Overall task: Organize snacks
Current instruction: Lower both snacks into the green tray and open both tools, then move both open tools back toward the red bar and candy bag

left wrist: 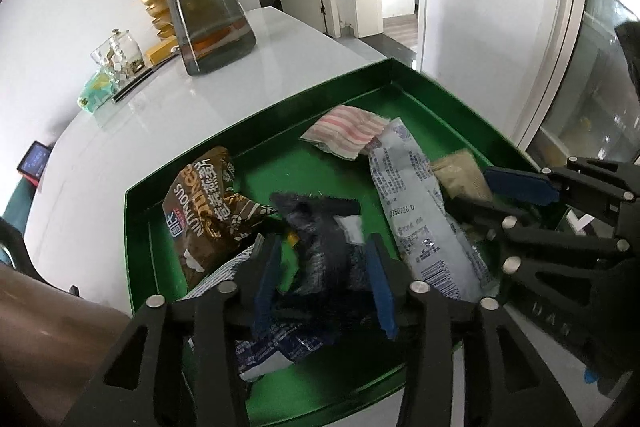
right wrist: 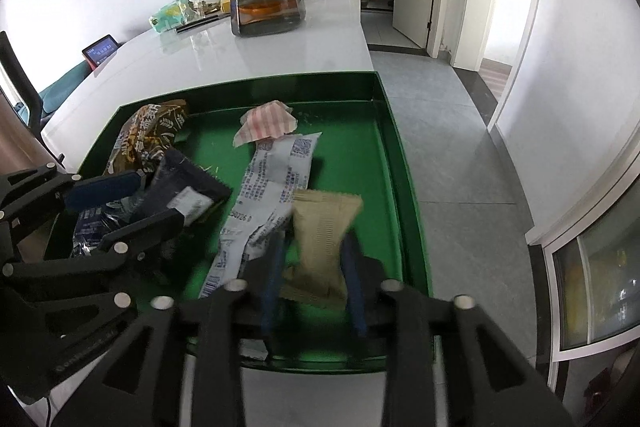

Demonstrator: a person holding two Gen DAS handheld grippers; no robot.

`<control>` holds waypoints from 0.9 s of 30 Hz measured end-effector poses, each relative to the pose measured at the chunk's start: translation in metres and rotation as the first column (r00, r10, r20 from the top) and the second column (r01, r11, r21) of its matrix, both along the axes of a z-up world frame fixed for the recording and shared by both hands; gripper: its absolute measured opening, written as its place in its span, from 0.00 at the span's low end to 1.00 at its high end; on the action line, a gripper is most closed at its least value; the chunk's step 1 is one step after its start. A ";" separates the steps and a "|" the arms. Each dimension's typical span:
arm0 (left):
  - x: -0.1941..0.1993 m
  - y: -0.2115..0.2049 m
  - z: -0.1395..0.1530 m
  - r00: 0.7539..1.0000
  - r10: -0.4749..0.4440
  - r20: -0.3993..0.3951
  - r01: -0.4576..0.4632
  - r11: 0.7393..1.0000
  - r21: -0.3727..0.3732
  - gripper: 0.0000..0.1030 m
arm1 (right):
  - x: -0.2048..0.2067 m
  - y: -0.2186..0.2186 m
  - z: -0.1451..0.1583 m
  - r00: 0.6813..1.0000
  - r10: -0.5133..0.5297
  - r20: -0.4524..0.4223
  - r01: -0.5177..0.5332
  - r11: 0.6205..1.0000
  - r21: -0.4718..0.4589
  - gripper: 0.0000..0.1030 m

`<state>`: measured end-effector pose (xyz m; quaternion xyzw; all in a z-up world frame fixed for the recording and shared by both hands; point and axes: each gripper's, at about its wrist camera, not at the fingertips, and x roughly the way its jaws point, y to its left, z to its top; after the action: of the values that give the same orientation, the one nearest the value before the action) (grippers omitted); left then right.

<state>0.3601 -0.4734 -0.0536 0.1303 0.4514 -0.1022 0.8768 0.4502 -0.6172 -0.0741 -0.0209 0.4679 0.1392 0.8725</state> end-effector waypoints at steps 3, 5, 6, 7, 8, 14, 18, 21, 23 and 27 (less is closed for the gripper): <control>-0.003 0.003 0.006 1.000 0.009 0.025 -0.009 1.000 -0.008 0.51 | -0.002 -0.001 0.006 1.000 -0.004 0.012 0.004 1.000 0.014 0.67; -0.005 0.004 0.010 0.999 0.016 0.035 -0.016 1.000 -0.012 0.51 | -0.004 -0.001 0.011 1.000 -0.007 0.022 0.007 1.000 0.012 0.70; -0.005 0.005 0.012 0.999 0.020 0.038 -0.020 1.000 -0.014 0.52 | -0.005 -0.001 0.013 1.000 -0.007 0.026 0.007 1.000 0.013 0.72; -0.006 0.006 0.014 0.999 0.024 0.044 -0.024 1.000 -0.016 0.53 | -0.006 -0.001 0.017 0.999 -0.009 0.032 0.008 1.000 0.014 0.77; -0.007 0.006 0.016 0.998 0.028 0.049 -0.027 0.999 -0.019 0.54 | -0.008 -0.001 0.021 0.999 -0.014 0.041 0.014 1.000 0.006 0.81; -0.015 0.010 0.030 0.996 0.051 0.076 -0.049 0.998 -0.026 0.58 | -0.017 -0.006 0.040 0.997 -0.030 0.077 0.031 0.999 -0.009 0.97; -0.024 0.015 0.042 0.994 0.063 0.087 -0.059 0.997 -0.043 0.58 | -0.024 -0.009 0.054 0.994 -0.045 0.103 0.047 0.999 -0.015 0.97; -0.033 0.017 0.052 0.993 0.064 0.101 -0.058 0.997 -0.055 0.58 | -0.033 -0.010 0.064 0.992 -0.049 0.119 0.051 0.999 -0.014 0.98; -0.040 0.018 0.060 0.993 0.057 0.106 -0.050 0.997 -0.066 0.58 | -0.042 -0.011 0.072 0.990 -0.051 0.132 0.054 0.998 -0.023 0.98; -0.060 0.019 0.076 0.991 0.041 0.130 -0.030 0.996 -0.084 0.58 | -0.064 -0.019 0.090 0.984 -0.080 0.160 0.085 0.996 -0.026 1.00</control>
<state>0.3001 -0.4542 0.0225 0.0926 0.3902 -0.0962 0.9110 0.3866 -0.6357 0.0160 -0.0266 0.3995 0.0933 0.9116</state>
